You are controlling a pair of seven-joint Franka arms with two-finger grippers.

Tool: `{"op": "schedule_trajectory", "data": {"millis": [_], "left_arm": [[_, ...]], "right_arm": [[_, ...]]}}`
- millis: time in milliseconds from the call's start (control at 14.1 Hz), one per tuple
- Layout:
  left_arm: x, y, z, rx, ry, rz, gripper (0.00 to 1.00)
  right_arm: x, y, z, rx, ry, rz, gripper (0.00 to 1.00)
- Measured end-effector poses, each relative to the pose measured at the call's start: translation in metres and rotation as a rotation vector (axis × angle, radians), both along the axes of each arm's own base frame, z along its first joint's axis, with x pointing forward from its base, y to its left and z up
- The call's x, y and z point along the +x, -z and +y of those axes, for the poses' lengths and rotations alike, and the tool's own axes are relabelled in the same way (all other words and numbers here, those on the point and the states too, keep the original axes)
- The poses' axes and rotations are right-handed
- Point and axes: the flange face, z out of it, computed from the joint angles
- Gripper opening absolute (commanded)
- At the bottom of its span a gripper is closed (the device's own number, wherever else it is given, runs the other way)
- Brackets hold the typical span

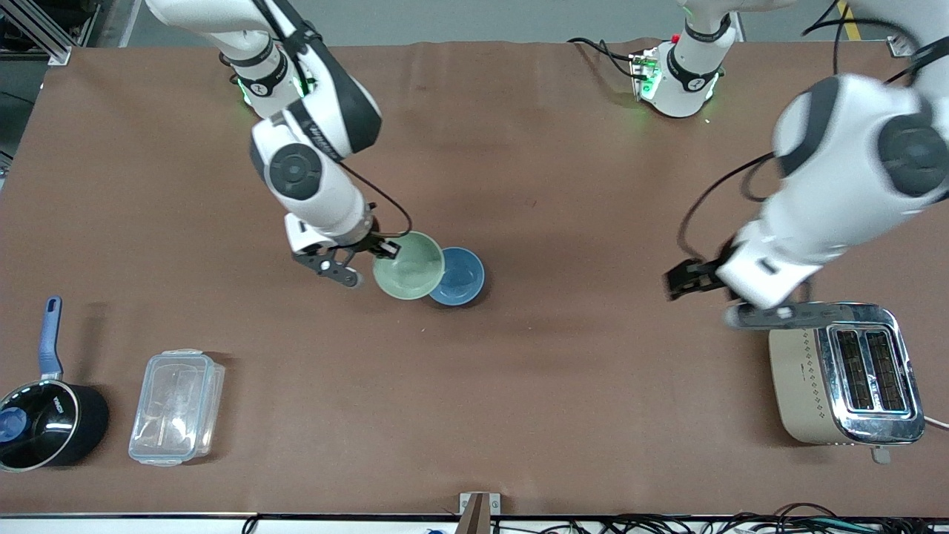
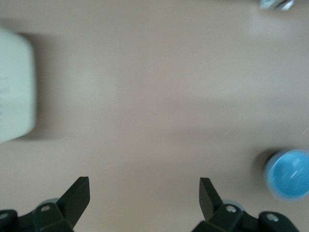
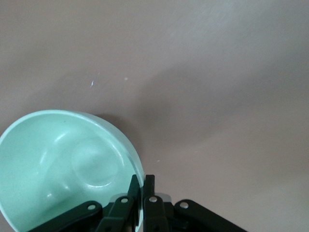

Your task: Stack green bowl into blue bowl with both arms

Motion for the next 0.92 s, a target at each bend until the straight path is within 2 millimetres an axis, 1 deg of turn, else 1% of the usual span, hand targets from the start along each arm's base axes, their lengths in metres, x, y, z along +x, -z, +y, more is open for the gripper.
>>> {"op": "schedule_trajectory", "data": {"millis": [71, 142, 213, 283, 425, 567, 638, 780, 921], "left_arm": [[-0.003, -0.011, 0.025, 0.011, 0.017, 0.027, 1.00], [-0.005, -0.022, 0.044, 0.016, 0.017, 0.033, 1.00], [-0.007, -0.036, 0.059, 0.018, 0.007, 0.019, 1.00], [-0.012, -0.050, 0.068, 0.021, -0.002, 0.000, 1.00], [-0.025, -0.079, 0.073, 0.029, -0.012, -0.039, 1.00], [-0.041, -0.106, 0.070, 0.039, -0.012, -0.071, 1.00], [-0.049, -0.116, 0.070, 0.047, -0.013, -0.078, 1.00], [-0.061, -0.129, 0.072, 0.069, -0.025, -0.079, 1.00], [-0.072, -0.138, 0.078, 0.084, -0.041, -0.070, 1.00]], "right_arm": [[-0.006, 0.012, 0.015, -0.004, 0.021, -0.007, 0.00], [-0.011, 0.023, 0.028, -0.011, 0.034, -0.014, 0.00], [-0.016, 0.034, 0.038, -0.018, 0.040, -0.017, 0.00], [-0.020, 0.044, 0.047, -0.021, 0.044, -0.016, 0.00], [-0.026, 0.061, 0.059, -0.021, 0.045, -0.015, 0.00], [-0.030, 0.074, 0.066, -0.025, 0.037, -0.005, 0.01], [-0.031, 0.078, 0.068, -0.026, 0.034, -0.001, 0.01], [-0.032, 0.083, 0.070, -0.029, 0.032, 0.004, 0.01], [-0.030, 0.081, 0.070, -0.027, 0.035, 0.000, 0.01]]}}
